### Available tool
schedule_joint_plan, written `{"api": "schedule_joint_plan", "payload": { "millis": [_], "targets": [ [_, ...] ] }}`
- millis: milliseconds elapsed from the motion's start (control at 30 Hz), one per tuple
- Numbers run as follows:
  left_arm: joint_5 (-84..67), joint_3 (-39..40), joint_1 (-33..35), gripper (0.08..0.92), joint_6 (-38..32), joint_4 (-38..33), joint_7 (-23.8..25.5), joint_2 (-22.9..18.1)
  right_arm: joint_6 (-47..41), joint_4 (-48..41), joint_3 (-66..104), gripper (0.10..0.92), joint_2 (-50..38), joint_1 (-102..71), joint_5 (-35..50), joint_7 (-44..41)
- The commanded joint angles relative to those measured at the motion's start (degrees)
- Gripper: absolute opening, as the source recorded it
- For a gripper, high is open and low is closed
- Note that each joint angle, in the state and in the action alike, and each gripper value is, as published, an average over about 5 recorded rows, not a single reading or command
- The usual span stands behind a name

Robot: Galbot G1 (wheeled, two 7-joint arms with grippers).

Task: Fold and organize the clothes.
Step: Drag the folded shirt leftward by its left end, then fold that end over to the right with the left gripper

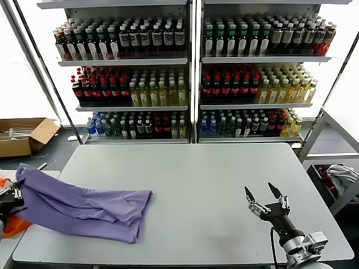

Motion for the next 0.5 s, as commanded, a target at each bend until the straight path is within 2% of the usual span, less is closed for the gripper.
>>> {"api": "schedule_joint_plan", "payload": {
  "millis": [33, 133, 233, 500],
  "targets": [
    [-0.52, 9.97, -1.29, 0.095, 3.97, -16.38, 1.25, -5.56, -0.03, 1.17, 0.2, 0.823, 0.47, -1.27, -0.15, 0.01],
    [0.12, 20.46, -1.97, 0.095, 5.21, -18.69, -0.64, -9.66, 0.04, 1.61, 0.67, 0.823, 0.65, -2.06, -0.26, -0.07],
    [3.02, 27.51, -2.75, 0.095, 5.52, -17.27, -1.03, -12.66, 0.18, 1.91, 1.36, 0.823, 0.66, -2.82, -0.22, -0.16],
    [6.01, 34.76, -3.5, 0.094, 5.65, -12.01, -0.91, -16.18, 0.44, 1.55, 2.16, 0.823, 0.49, -3.26, 0.15, -0.34]
  ]
}}
